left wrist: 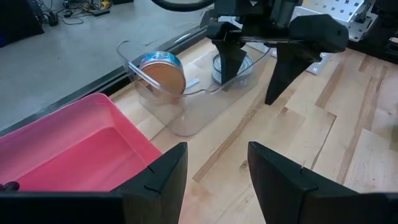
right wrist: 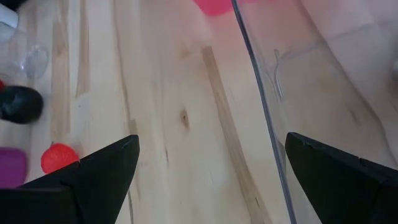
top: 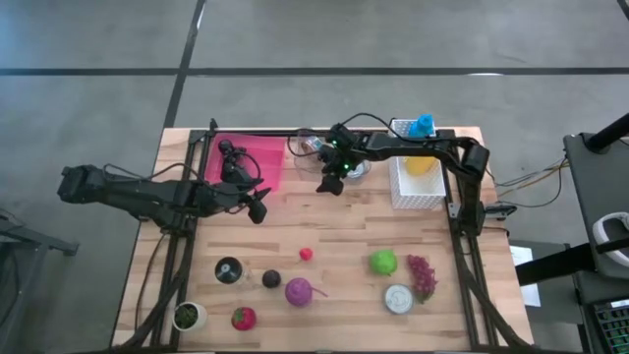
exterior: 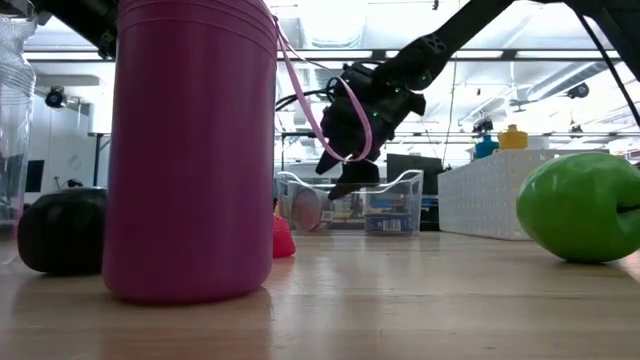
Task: Pick & Place Food Item
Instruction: Put the blue red tuna can into the transparent bin
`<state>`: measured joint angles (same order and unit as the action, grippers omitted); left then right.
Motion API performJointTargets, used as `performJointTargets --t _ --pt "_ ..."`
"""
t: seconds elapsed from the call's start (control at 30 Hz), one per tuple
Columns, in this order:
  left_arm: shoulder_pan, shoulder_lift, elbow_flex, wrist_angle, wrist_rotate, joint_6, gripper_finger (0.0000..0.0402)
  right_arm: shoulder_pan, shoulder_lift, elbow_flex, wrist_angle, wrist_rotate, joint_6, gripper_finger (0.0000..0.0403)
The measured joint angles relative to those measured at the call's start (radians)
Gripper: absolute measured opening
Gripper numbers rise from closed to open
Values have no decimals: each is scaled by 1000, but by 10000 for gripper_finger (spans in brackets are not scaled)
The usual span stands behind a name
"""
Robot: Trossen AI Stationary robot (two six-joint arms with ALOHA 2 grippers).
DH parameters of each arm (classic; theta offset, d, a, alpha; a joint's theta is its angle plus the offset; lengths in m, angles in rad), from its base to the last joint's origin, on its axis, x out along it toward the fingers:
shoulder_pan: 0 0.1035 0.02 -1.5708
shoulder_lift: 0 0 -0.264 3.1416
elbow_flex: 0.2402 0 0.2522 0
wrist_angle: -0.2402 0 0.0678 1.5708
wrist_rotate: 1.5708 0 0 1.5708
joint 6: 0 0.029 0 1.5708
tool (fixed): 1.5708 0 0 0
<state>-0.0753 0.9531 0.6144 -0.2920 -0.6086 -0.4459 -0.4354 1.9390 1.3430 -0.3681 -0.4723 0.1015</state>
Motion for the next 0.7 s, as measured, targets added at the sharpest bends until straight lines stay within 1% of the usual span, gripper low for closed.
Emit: performJointTargets --t 0.2,0.33,0.47,0.7 --pt "0 0 0 0 0 0 170 8 -9 -6 -20 3 -21 400" --pt "0 0 0 0 0 0 170 2 -23 -8 76 34 -34 400" --pt "0 0 0 0 0 0 173 -14 -42 -6 179 138 -19 400" --pt "0 0 0 0 0 0 170 -23 -35 -6 192 315 19 400"
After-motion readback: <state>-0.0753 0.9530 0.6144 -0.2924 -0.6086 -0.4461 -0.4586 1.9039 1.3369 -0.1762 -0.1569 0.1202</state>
